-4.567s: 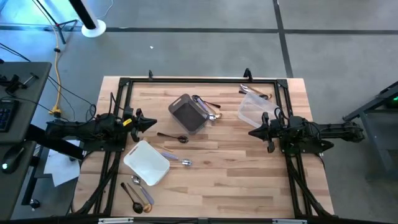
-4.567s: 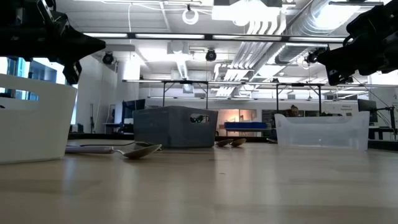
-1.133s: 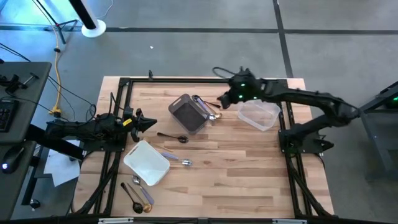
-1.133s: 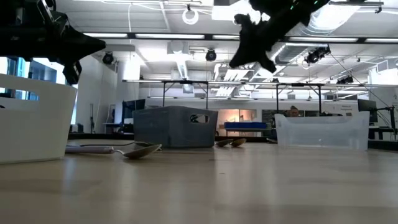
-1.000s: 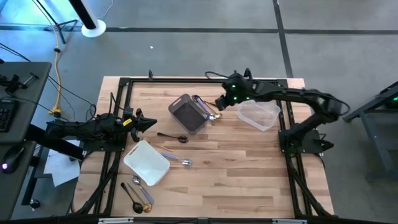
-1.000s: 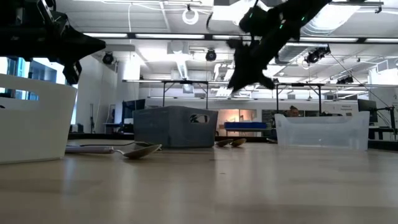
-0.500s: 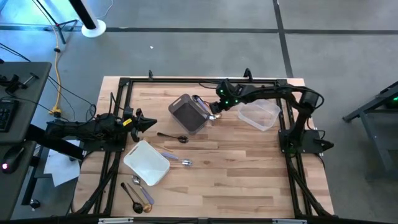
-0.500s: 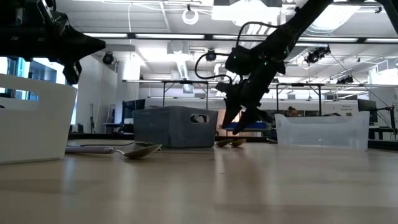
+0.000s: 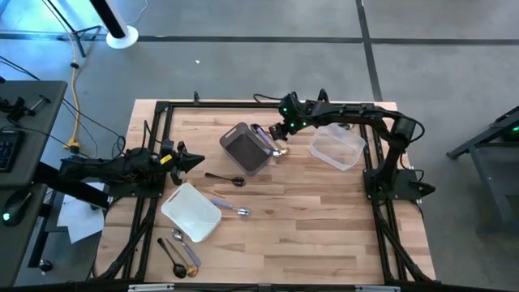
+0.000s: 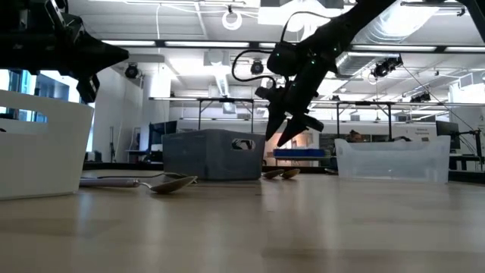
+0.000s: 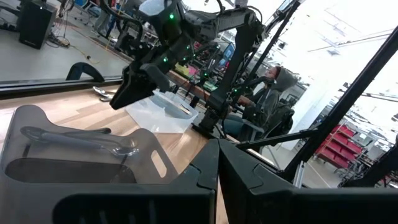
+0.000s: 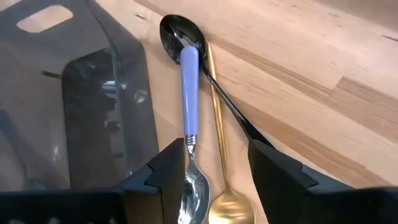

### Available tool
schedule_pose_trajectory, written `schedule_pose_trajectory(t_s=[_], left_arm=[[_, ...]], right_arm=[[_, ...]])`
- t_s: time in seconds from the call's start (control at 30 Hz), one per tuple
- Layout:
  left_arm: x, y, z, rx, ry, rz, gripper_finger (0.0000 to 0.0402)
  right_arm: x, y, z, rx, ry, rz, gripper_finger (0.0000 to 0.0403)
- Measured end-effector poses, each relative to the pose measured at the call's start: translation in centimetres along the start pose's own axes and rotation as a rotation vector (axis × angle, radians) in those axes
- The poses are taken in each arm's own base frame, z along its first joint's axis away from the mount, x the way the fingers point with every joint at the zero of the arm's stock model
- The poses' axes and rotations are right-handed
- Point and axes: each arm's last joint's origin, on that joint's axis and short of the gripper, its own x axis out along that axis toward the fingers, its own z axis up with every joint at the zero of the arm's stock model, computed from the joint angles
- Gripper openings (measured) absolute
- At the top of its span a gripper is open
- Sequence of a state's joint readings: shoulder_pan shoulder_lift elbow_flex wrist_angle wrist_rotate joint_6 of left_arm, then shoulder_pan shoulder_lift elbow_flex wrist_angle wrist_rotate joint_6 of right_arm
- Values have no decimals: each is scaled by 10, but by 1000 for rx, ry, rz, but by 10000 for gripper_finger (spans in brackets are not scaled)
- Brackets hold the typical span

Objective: Sort silverware by color (type)
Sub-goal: Put the top left gold spoon into the white bin

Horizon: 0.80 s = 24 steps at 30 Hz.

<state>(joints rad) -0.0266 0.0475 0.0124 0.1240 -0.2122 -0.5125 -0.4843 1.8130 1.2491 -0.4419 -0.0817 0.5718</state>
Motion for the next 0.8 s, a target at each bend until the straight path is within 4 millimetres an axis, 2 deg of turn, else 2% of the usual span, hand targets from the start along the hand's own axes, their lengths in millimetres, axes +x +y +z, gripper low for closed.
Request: schedule_pose_trajectory(t_s=[0.1,0.23,0.8], left_arm=[[0,0,0,0,0,0,1],[0,0,0,0,0,0,1],[0,0,0,0,0,0,1]], right_arm=[[7,1,-4,17,25,-10,161],[26,4,-16,24,88,-36,161],[56,8,-36,43,140,-123,161]])
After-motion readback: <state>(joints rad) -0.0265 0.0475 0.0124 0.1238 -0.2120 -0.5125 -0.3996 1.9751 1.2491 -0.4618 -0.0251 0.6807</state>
